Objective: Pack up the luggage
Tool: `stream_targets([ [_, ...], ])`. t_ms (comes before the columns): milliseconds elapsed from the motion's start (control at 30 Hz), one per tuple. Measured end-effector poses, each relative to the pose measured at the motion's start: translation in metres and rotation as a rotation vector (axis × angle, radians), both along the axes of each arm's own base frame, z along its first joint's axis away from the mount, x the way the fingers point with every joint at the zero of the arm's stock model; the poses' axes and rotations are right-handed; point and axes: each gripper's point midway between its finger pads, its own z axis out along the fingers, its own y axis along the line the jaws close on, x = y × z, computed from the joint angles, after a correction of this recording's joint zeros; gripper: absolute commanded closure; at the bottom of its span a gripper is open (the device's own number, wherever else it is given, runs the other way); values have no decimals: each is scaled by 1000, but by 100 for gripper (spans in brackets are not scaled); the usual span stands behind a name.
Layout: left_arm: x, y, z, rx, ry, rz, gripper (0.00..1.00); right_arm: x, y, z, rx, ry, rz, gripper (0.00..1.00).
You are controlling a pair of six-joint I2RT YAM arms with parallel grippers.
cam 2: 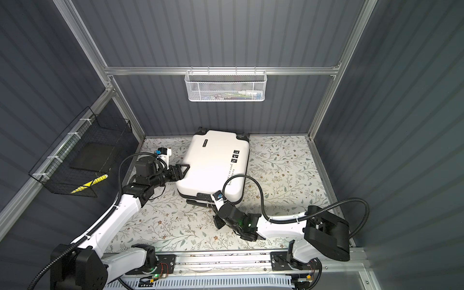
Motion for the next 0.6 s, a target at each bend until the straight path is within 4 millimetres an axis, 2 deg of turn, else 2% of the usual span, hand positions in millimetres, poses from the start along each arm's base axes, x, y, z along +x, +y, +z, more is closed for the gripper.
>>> stream_targets([
  [167, -1, -2, 0, -10, -5, -11, 32, -3, 3, 0, 5, 6, 17, 100],
  [200, -1, -2, 0, -11, -6, -13, 32, -4, 3, 0, 5, 7, 18, 96],
  [300, -1, -3, 0, -13, -5, -16, 32, -6, 5, 2, 18, 15, 29, 64],
  [333, -2, -4, 0, -16, -3, -22, 32, -8, 6, 4, 26, 19, 38, 59],
  [400, -5, -8, 0, -23, 3, -41, 32, -14, 9, 13, 49, 17, 61, 42],
  [500, -8, -13, -1, -30, 11, -66, 32, -17, 7, 31, 93, 9, 67, 32],
  [600, -10, -16, 0, -36, 14, -81, 31, -16, -3, 44, 133, 1, 54, 28],
])
